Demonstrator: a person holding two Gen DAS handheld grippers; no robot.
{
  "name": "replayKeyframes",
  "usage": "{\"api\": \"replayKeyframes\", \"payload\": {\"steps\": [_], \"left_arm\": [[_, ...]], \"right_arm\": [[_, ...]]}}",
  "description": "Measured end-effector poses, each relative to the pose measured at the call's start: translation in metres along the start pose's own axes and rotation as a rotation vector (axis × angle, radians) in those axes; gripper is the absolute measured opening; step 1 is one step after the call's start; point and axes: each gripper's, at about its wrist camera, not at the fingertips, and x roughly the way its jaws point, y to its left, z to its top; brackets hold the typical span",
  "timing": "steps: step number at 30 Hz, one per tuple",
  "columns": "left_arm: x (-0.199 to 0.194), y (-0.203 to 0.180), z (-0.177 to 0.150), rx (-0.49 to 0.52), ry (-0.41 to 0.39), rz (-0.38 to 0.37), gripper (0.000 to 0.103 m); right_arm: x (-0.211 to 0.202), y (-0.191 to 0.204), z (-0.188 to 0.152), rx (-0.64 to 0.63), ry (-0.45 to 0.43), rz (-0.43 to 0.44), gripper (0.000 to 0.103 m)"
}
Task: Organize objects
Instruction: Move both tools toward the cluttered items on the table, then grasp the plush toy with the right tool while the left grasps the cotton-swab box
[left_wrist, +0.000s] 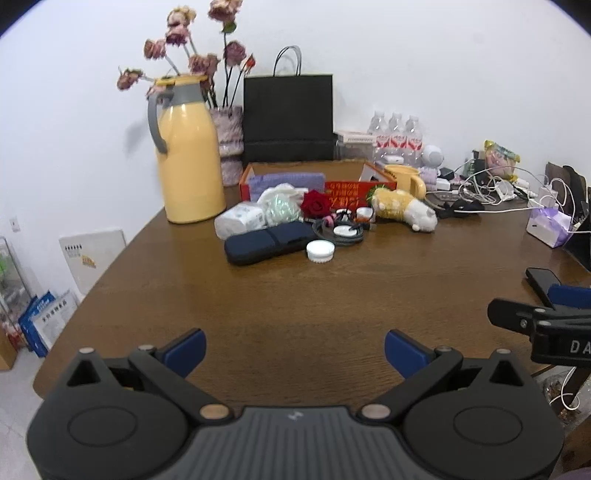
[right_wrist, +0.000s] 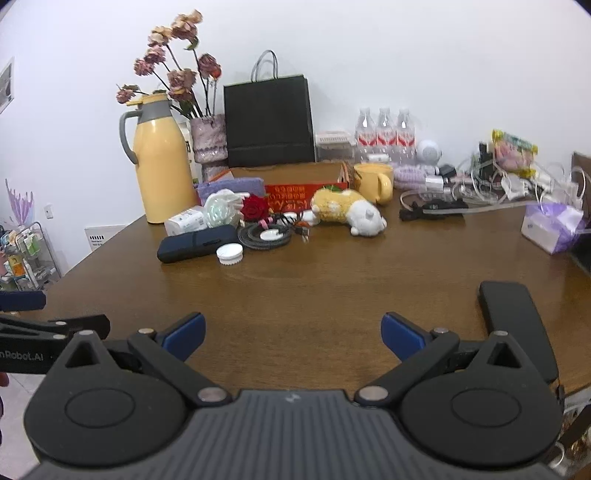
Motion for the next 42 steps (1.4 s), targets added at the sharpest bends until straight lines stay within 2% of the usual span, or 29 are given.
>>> {"api": "replayKeyframes", "payload": {"steps": [5, 11, 13, 17, 21, 24, 25, 28, 30, 32, 34, 37, 38, 40, 42], "left_arm": [[0.008, 0.003, 0.0, -0.012, 0.004, 0.024, 0.103], [0.027, 0.01, 0.005, -0.03, 0.03, 0.023, 0.103], [0.036, 0.014, 0.009, -0.026, 0.024, 0.033, 0.103], [0.062, 0.026, 0.025, -0.012, -0.006, 0.027, 0.101], [0.108, 0.052, 0.057, -0.004, -0.056, -0.026, 0.101], [0.159, 0.074, 0.087, 0.063, -0.035, -0.081, 0.1], [0.177, 0.082, 0.098, 0.069, -0.027, -0.079, 0.097], [0.216, 0.096, 0.12, 0.111, -0.03, -0.065, 0.097], [0.239, 0.099, 0.131, 0.144, -0.014, -0.027, 0.097], [0.259, 0.103, 0.138, 0.186, -0.01, -0.054, 0.097], [0.282, 0.108, 0.143, 0.203, 0.012, -0.073, 0.095], [0.306, 0.117, 0.149, 0.201, 0.061, -0.094, 0.088], [0.31, 0.121, 0.15, 0.198, 0.075, -0.122, 0.087], [0.318, 0.127, 0.15, 0.207, 0.099, -0.178, 0.087], [0.328, 0.133, 0.149, 0.196, 0.131, -0.208, 0.087]], "right_arm": [[0.008, -0.005, -0.002, 0.017, 0.015, -0.015, 0.103], [0.029, -0.006, -0.004, -0.024, 0.039, -0.037, 0.103], [0.039, -0.01, -0.003, -0.02, 0.044, -0.054, 0.103], [0.067, -0.024, 0.002, 0.002, 0.086, -0.037, 0.103], [0.096, -0.037, 0.024, -0.027, 0.038, -0.045, 0.103], [0.134, -0.055, 0.053, -0.037, 0.03, -0.044, 0.102], [0.145, -0.059, 0.062, -0.053, 0.022, -0.041, 0.102], [0.187, -0.074, 0.094, -0.106, 0.004, -0.028, 0.102], [0.22, -0.09, 0.113, -0.11, 0.035, -0.011, 0.097], [0.249, -0.101, 0.128, -0.101, 0.089, -0.028, 0.092], [0.276, -0.11, 0.136, -0.121, 0.1, -0.009, 0.089], [0.316, -0.122, 0.142, -0.124, 0.185, -0.003, 0.076], [0.326, -0.126, 0.141, -0.127, 0.204, 0.009, 0.071], [0.341, -0.135, 0.139, -0.097, 0.243, 0.03, 0.07], [0.346, -0.141, 0.136, -0.063, 0.259, 0.081, 0.063]]}}
